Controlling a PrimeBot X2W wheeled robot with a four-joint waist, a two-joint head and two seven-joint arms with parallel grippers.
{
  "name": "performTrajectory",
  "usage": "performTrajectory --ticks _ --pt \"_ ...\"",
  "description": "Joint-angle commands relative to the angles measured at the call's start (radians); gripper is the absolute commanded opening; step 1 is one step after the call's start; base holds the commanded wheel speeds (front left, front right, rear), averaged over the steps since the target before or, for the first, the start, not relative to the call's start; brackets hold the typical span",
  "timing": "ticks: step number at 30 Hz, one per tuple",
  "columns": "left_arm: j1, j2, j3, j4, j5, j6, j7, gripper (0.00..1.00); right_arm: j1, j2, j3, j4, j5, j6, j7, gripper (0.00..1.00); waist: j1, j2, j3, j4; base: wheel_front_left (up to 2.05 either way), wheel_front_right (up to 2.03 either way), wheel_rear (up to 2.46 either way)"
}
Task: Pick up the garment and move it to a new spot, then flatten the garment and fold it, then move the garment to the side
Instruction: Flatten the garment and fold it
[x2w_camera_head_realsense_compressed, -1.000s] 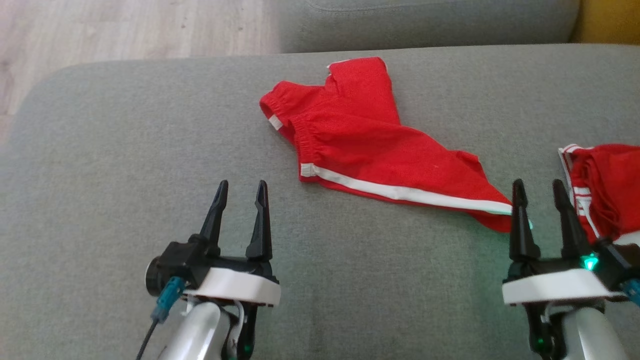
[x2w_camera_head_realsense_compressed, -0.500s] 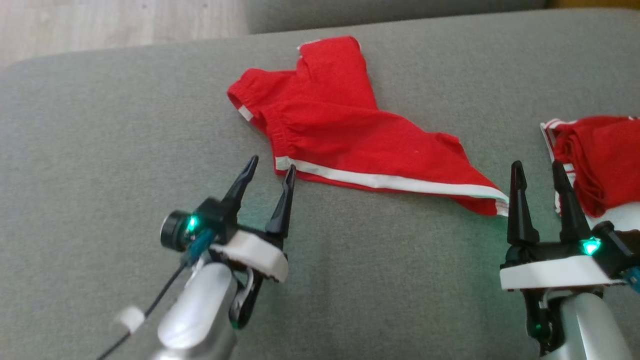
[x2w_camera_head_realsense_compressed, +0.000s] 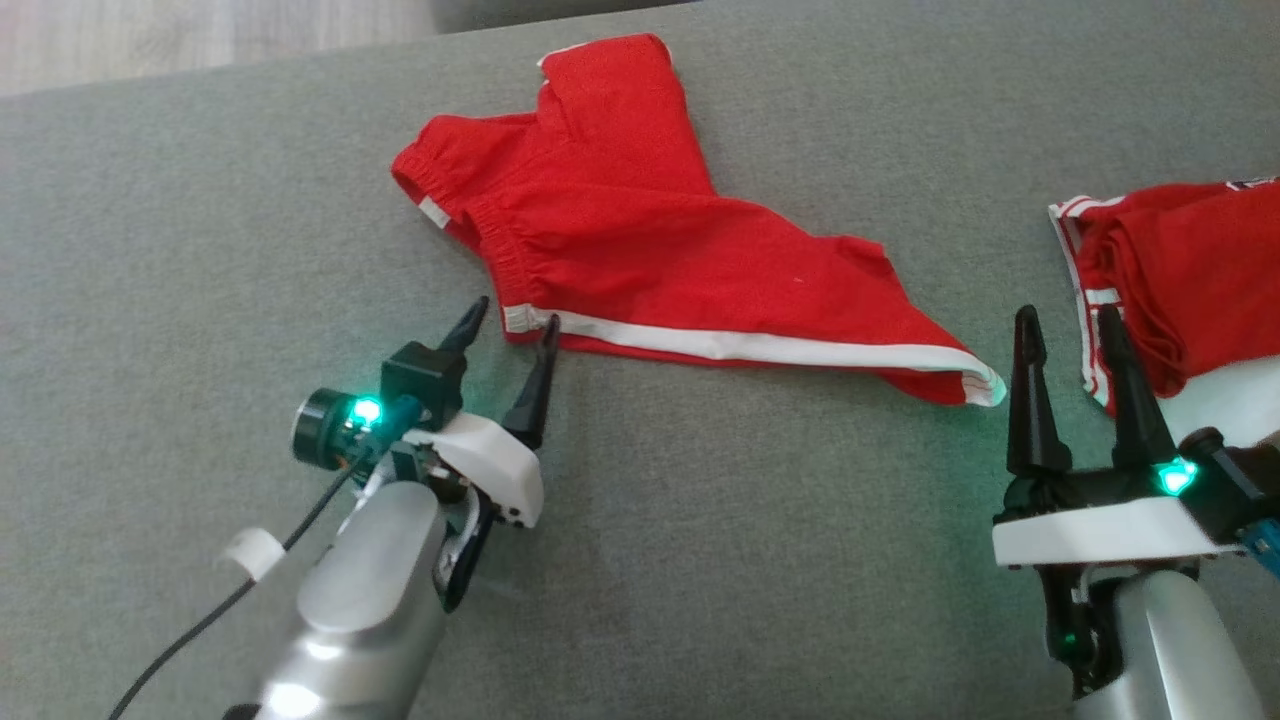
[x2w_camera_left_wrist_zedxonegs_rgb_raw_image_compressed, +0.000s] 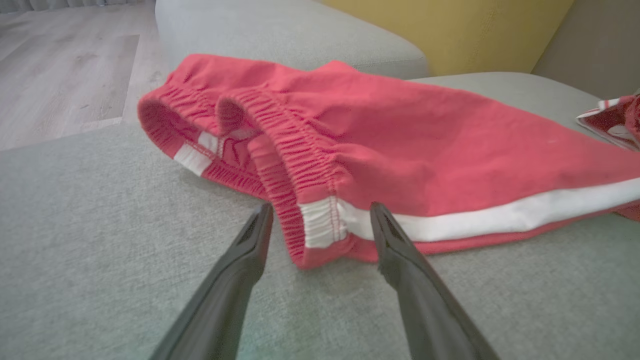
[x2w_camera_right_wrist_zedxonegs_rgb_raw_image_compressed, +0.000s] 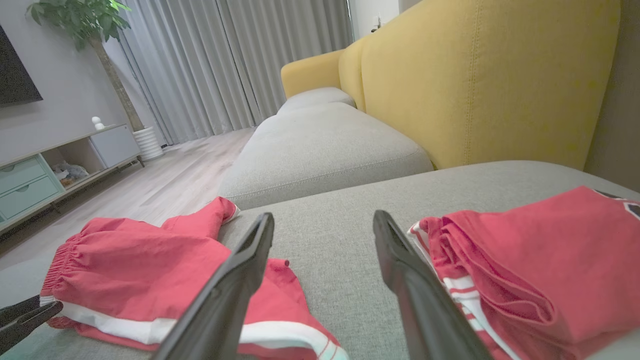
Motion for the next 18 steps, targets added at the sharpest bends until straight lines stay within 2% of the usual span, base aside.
performTrajectory --ticks 1,8,9,10,18 --pt "-0.049 0.025 0.03 -0.01 -0.004 0.009 -0.002 1.0 -0.032 -0.006 0.029 -0.03 0.006 -0.001 -0.006 1.0 -0.0001 0.0 0.005 -0.007 0.0 0.0 0.0" --pt "-0.091 0.032 0.026 0.069 -0.017 -0.015 -0.02 0.98 -0.033 -0.006 0.035 -0.021 0.011 -0.001 -0.006 1.0 -0.0001 0.0 0.018 -0.03 0.0 0.0 0.0" --pt "-0.095 0.031 0.02 0.077 -0.017 -0.021 -0.018 0.45 -0.033 -0.006 0.034 -0.019 0.01 -0.001 -0.006 1.0 -0.0001 0.0 0.018 -0.03 0.0 0.0 0.0" --pt "-0.098 0.03 0.016 0.083 -0.018 -0.025 -0.02 0.0 -0.033 -0.006 0.033 -0.017 0.01 -0.001 -0.006 1.0 -0.0001 0.0 0.018 -0.03 0.0 0.0 0.0" --pt "-0.071 0.02 0.003 0.086 -0.037 -0.036 -0.071 0.0 -0.02 -0.006 0.049 0.012 -0.005 -0.001 -0.006 1.0 -0.0001 0.0 -0.014 -0.011 0.0 0.0 0.0"
